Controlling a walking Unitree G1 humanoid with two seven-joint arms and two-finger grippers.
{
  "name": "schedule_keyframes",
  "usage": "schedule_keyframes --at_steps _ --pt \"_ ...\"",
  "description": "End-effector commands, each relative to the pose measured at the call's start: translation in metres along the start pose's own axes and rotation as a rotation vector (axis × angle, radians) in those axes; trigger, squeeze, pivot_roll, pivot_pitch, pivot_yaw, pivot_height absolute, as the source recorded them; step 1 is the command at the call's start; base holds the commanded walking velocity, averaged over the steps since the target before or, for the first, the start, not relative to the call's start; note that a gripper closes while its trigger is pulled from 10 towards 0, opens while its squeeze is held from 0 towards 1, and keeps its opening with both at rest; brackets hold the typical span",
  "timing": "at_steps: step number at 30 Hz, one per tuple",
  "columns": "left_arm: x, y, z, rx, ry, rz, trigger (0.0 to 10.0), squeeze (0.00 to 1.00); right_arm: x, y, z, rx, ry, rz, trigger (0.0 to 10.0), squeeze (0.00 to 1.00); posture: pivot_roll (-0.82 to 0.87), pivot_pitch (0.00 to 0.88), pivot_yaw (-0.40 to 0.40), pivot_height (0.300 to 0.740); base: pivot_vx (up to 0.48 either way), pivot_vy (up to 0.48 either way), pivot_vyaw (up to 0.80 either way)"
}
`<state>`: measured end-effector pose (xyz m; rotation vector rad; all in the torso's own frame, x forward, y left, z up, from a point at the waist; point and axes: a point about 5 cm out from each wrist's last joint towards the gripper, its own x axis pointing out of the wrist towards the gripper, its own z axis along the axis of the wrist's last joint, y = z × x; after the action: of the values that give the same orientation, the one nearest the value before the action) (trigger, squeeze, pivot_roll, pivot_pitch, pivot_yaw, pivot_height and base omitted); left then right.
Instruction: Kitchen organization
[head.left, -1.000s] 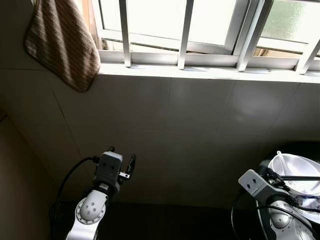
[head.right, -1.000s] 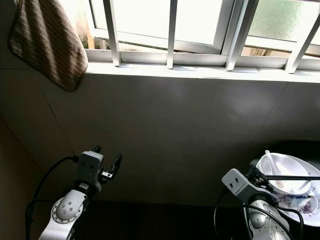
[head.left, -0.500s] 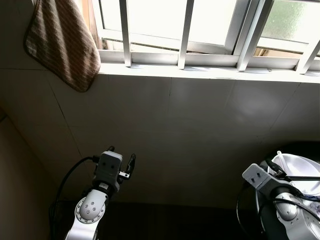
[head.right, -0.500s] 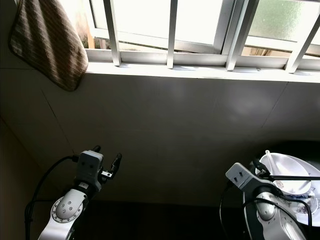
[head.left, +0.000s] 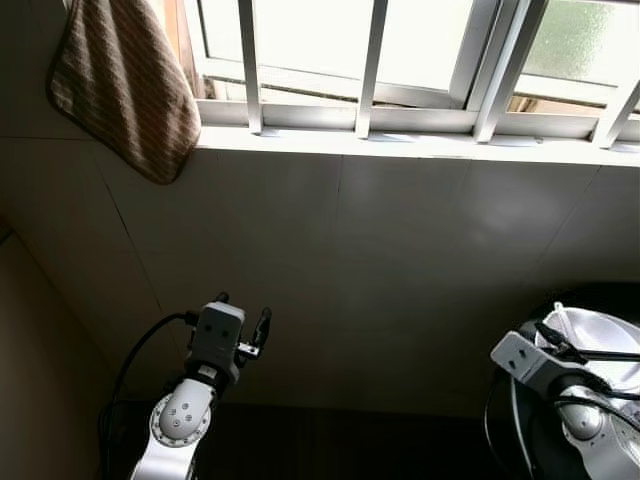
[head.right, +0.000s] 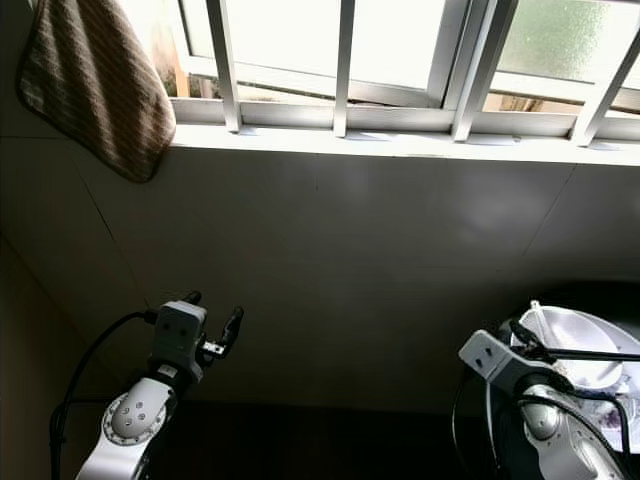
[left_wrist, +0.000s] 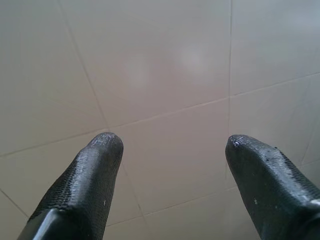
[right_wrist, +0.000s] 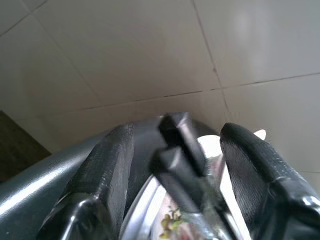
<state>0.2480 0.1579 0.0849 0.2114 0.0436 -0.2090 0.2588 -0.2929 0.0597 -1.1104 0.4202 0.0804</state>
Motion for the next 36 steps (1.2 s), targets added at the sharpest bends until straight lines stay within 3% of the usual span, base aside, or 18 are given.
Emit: schedule_keyframes --at_steps 1,7,8,10,11,19,25,26,36 --pt "0.001 0.001 -0.002 -0.002 0.014 0.000 10.0 0.00 0.002 -0.009 -0.004 -0.008 -0.004 -0.019 10.0 0.00 0.02 0.000 -0.034 0.740 0.000 0.000 0.00" --pt "0.001 0.001 -0.002 -0.001 0.013 -0.001 10.0 0.00 0.007 -0.008 -0.004 -0.015 -0.011 -0.020 10.0 0.00 0.02 0.000 -0.036 0.740 0.000 0.000 0.00" --pt "0.001 0.001 -0.002 -0.001 0.013 0.001 10.0 0.00 0.008 -0.008 -0.004 -0.015 -0.012 -0.025 3.2 0.00 0.03 0.000 -0.040 0.740 0.000 0.000 0.00" --pt "0.001 0.001 -0.002 -0.001 0.013 0.001 10.0 0.00 0.008 -0.009 -0.005 -0.014 -0.012 -0.027 3.2 0.00 0.03 0.000 -0.040 0.740 0.000 0.000 0.00" --pt "0.001 0.001 -0.002 -0.001 0.013 0.003 10.0 0.00 0.010 -0.010 -0.005 -0.016 -0.018 -0.040 0.1 0.00 0.03 0.000 -0.040 0.740 0.000 0.000 0.00" --pt "0.001 0.001 -0.002 -0.005 0.014 0.005 10.0 0.00 0.013 -0.012 -0.007 -0.063 0.000 -0.091 0.0 0.00 0.03 0.000 -0.041 0.740 0.000 0.000 0.00" --pt "0.001 0.000 -0.002 -0.006 0.014 0.005 10.0 0.00 0.014 -0.009 0.004 -0.146 -0.042 -0.134 0.0 0.00 0.03 0.000 -0.041 0.740 0.000 0.000 0.00" --pt "0.001 0.000 -0.002 -0.007 0.015 0.005 10.0 0.00 0.013 -0.010 0.009 -0.197 -0.059 -0.155 0.0 0.00 0.03 0.000 -0.041 0.740 0.000 0.000 0.00" --pt "0.001 -0.002 -0.002 -0.021 0.017 0.008 10.0 0.00 0.011 -0.014 0.025 -0.385 -0.095 -0.243 0.0 0.00 0.02 0.000 -0.047 0.740 0.000 0.000 0.00"
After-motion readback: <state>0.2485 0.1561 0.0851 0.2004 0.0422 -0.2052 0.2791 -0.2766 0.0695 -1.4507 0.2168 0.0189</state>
